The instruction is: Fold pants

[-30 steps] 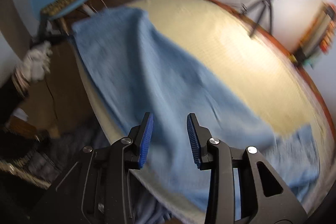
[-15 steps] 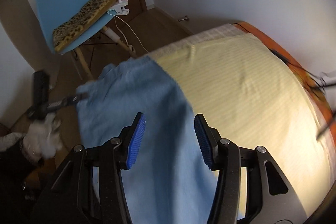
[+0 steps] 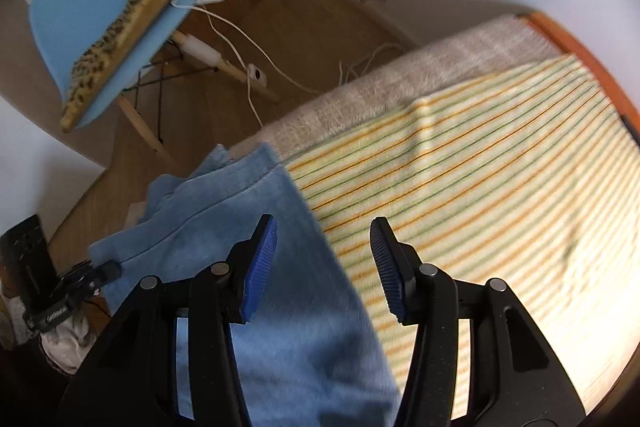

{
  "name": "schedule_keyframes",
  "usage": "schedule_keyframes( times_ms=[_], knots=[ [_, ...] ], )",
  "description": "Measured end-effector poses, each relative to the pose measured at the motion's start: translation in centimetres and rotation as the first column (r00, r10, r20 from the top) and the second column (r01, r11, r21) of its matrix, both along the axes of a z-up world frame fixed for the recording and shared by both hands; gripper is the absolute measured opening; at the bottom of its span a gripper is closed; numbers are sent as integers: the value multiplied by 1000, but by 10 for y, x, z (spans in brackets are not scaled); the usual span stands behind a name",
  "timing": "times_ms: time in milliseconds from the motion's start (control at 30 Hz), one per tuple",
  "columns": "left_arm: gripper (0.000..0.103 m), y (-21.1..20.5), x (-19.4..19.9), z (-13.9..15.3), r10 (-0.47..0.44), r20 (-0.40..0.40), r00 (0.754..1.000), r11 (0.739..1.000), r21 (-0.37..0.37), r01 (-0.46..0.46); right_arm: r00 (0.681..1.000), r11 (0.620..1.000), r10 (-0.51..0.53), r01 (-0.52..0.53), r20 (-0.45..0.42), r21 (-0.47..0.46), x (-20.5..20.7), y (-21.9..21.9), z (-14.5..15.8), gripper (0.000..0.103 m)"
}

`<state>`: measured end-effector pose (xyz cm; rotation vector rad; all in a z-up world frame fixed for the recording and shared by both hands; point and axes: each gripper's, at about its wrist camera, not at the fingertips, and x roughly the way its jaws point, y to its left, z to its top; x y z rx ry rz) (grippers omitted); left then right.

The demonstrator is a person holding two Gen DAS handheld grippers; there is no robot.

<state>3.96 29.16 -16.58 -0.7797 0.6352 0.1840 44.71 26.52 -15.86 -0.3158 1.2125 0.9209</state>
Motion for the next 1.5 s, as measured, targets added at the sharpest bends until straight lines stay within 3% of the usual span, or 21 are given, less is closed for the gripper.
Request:
schedule_keyframes(
  times_ms=[133,167,200,233,267,433,600,800,900,1133,1367,1467,1500],
  knots=[
    [8,-2,0,-2,6,2,1000,1000,-1,-6,999,999,35,-36,-40,-38,-2,14,-17,51],
    [8,-2,0,-2,7,2,1000,1000,0,-7,998,998,51,-53,-45,-34,-5,17,-19,46],
    [8,-2,-1,-2,8,5,1000,1000,2,-8,997,998,62,-63,-42,-27,-8,20,-18,38],
    [8,-3,-1,-1,8,6,1000,1000,4,-8,996,996,82,-83,-47,-20,-12,24,-18,17],
    [8,-3,-2,-1,9,8,1000,1000,6,-9,995,995,94,-95,-45,-23,-15,26,-18,10],
    [7,-5,-11,7,28,35,999,1000,-8,-28,986,989,145,-145,78,-5,-36,32,8,8],
    [7,-8,-27,12,57,44,997,998,0,-57,974,981,181,-188,137,44,-48,42,41,8],
    [6,3,-39,9,106,39,994,994,-15,-106,964,977,207,-212,168,14,-58,68,33,7],
    [6,12,-41,3,134,15,991,990,-34,-134,971,979,194,-200,140,35,-56,73,28,7],
    [6,15,-36,-11,129,-40,991,990,-48,-131,978,988,155,-157,143,6,-47,86,10,3],
    [13,15,-35,-3,113,-76,991,994,-1,-114,986,996,82,-86,146,22,-44,67,17,7],
    [30,20,-40,0,149,-102,984,989,26,-147,989,997,38,-47,141,63,-45,47,29,16],
    [30,24,-44,1,165,-104,981,986,19,-163,989,996,21,-33,146,80,-46,37,34,21]
  ],
)
